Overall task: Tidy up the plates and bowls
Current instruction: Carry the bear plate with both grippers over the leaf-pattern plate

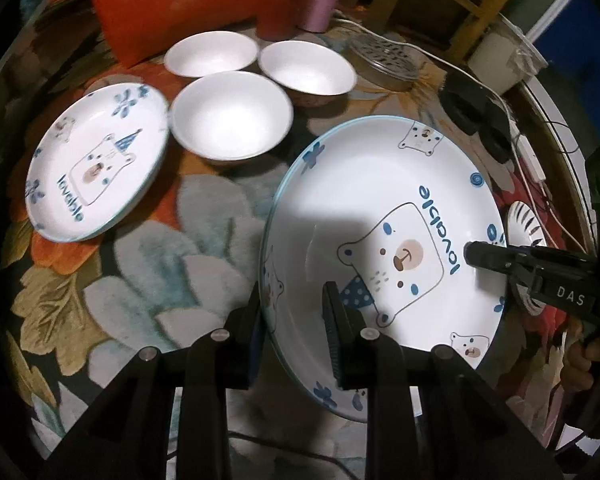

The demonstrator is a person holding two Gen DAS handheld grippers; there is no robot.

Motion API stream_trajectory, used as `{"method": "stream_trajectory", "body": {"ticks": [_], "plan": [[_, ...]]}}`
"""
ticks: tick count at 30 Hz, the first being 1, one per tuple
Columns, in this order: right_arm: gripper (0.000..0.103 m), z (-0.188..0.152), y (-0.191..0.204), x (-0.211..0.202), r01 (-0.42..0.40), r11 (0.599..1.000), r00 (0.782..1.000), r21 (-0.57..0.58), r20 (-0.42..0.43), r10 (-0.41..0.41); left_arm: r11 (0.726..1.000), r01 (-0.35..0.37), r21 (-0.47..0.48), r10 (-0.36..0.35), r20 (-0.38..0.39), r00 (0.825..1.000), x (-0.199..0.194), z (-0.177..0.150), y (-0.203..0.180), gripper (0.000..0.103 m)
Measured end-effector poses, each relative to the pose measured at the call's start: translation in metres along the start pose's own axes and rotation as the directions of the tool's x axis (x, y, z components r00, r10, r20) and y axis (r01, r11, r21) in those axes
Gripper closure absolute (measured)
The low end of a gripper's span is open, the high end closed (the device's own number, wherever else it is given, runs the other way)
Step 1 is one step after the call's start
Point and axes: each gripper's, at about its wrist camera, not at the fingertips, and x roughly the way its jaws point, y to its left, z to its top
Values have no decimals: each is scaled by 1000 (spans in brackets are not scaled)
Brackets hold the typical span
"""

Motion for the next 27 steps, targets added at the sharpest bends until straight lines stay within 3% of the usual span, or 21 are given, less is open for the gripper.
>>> {"method": "stream_trajectory", "body": {"ticks": [15, 27], "plan": [[90, -21, -76, -46, 64, 990, 998, 124, 20, -67, 993, 70, 98, -68, -24, 997, 25, 18, -87, 76], [90, -48, -148, -77, 108, 961, 993, 254, 16, -116, 971, 133, 198, -121, -72, 990, 54, 27, -171, 76]]}}
